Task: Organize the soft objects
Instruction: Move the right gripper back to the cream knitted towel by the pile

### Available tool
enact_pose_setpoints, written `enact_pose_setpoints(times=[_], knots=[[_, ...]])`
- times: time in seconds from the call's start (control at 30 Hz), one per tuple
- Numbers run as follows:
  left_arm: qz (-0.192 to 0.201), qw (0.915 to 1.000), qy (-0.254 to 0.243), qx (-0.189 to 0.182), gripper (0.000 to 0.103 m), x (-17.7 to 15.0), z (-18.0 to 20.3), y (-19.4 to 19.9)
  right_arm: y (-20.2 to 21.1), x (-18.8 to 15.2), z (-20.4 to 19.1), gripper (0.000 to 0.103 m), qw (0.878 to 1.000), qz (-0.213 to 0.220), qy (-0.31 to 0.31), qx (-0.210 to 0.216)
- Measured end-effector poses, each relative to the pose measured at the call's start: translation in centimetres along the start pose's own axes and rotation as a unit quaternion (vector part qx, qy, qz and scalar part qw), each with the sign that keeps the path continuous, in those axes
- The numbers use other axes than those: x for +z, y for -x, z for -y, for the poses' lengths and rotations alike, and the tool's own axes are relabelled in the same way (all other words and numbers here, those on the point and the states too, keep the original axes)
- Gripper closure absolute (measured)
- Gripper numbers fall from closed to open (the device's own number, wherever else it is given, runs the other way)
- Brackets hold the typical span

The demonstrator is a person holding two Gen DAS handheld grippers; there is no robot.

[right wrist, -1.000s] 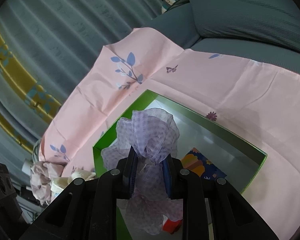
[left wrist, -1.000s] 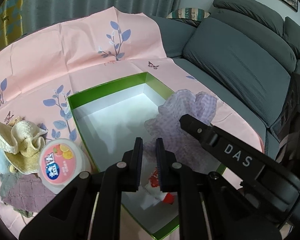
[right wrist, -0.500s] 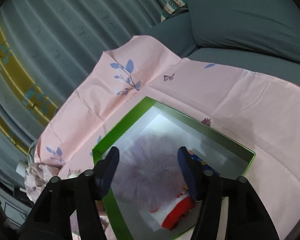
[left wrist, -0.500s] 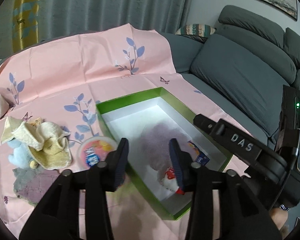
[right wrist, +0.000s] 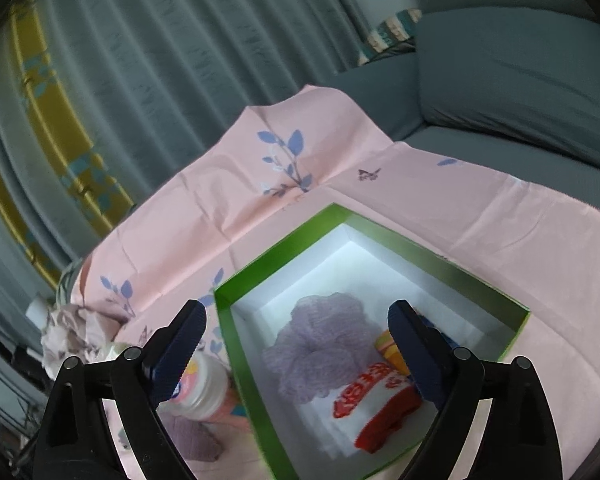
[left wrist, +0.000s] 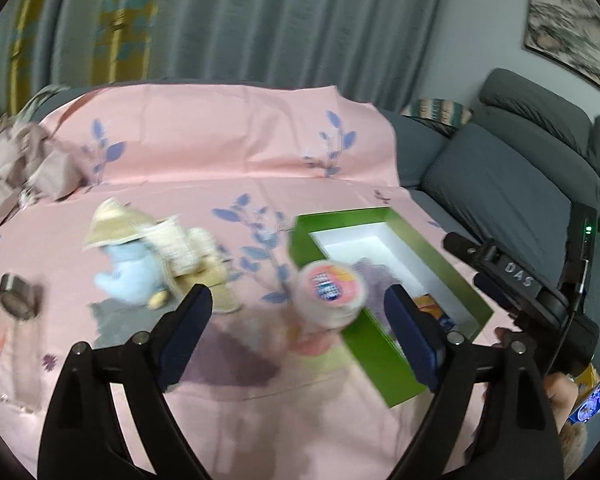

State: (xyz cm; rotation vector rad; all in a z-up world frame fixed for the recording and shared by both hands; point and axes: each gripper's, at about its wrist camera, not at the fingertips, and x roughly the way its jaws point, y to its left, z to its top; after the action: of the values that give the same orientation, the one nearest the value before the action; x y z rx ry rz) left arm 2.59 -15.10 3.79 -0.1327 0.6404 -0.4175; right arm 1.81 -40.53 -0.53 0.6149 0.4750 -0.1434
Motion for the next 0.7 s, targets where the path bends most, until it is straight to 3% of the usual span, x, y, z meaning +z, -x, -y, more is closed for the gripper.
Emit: enact_pose_setpoints(times=[0.2, 0.3, 0.43, 0.5, 0.63, 0.7], knots=[[-0.001, 0.9994, 0.02, 0.029, 0.011, -1.0, -5.3, 2.8, 0.5, -0.9, -2.3, 0.01, 0.999, 0.005, 0.042, 0.0], [-0.007, 0.9969, 0.038, 0.069, 0.009, -2.1, -8.6, 4.1, 1.0, -1.2, -3.6, 0.01, 0.996, 0.006, 0.082, -0.031], [-0.016, 0.993, 0.072, 0.092, 0.009, -4.2, -12.2, 5.0, 2.2, -1.6, -5.4, 0.01, 0.989, 0.029, 0.124, -0.071], [-0.006, 0.9905, 0.096, 0.098, 0.009, -4.7, -13.7, 4.8, 2.5, -1.9, -6.4, 0.01, 0.989, 0.025, 0.133, -0.057], [-0.023, 0.9857, 0.116, 0.12, 0.009, -5.2, -15.9, 3.8, 3.1, -3.0, -9.2, 0.01, 0.987, 0.001, 0.159, -0.021], [-0.024, 0.9842, 0.12, 0.128, 0.009, -5.2, -16.4, 3.7, 3.3, -3.7, -11.6, 0.01, 0.985, -0.015, 0.173, 0.018]])
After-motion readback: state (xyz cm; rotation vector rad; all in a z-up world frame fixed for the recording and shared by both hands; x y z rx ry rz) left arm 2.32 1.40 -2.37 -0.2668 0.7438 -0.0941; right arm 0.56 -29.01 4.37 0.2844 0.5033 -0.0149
